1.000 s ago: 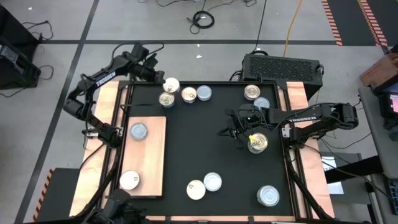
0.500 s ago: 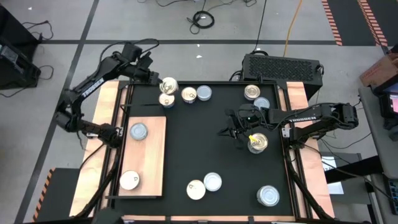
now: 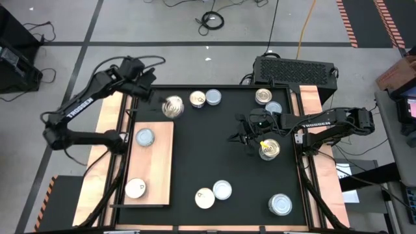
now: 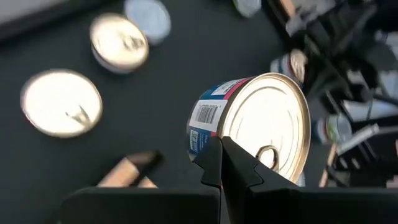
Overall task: Stack canned seafood by type on shelf
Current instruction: Put the blue tuna can on the shelf
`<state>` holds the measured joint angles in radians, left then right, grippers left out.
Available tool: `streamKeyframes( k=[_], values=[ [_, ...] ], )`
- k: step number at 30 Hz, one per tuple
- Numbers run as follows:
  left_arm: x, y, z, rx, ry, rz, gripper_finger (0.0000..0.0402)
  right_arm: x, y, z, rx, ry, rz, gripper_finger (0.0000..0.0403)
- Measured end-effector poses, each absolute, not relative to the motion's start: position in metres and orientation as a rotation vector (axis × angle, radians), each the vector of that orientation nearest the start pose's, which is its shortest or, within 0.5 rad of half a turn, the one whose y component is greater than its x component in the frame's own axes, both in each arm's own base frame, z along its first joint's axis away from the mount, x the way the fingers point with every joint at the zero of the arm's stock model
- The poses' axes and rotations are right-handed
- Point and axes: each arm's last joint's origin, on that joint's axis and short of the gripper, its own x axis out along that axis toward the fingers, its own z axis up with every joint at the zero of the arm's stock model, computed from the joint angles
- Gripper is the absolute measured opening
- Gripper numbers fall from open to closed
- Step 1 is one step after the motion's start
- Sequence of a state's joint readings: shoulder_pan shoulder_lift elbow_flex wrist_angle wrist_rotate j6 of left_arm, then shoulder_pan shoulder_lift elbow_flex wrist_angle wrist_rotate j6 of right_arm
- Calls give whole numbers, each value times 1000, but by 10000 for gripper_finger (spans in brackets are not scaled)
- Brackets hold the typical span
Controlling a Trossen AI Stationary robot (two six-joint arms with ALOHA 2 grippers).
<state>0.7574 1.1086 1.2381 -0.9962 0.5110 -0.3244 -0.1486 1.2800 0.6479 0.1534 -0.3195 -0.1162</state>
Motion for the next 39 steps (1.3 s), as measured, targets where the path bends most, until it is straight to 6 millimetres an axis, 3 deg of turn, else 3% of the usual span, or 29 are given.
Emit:
streamKeyframes(
  k=[19,29,39],
  values=[
    [188,13,351,-700,932,168,0,260,-30,216,7,457,193,0],
    [191,-34,296,-666,1099,95,0,260,-30,216,31,459,188,0],
    [184,-68,256,-617,1185,-25,0,261,-30,216,30,456,187,0]
  ],
)
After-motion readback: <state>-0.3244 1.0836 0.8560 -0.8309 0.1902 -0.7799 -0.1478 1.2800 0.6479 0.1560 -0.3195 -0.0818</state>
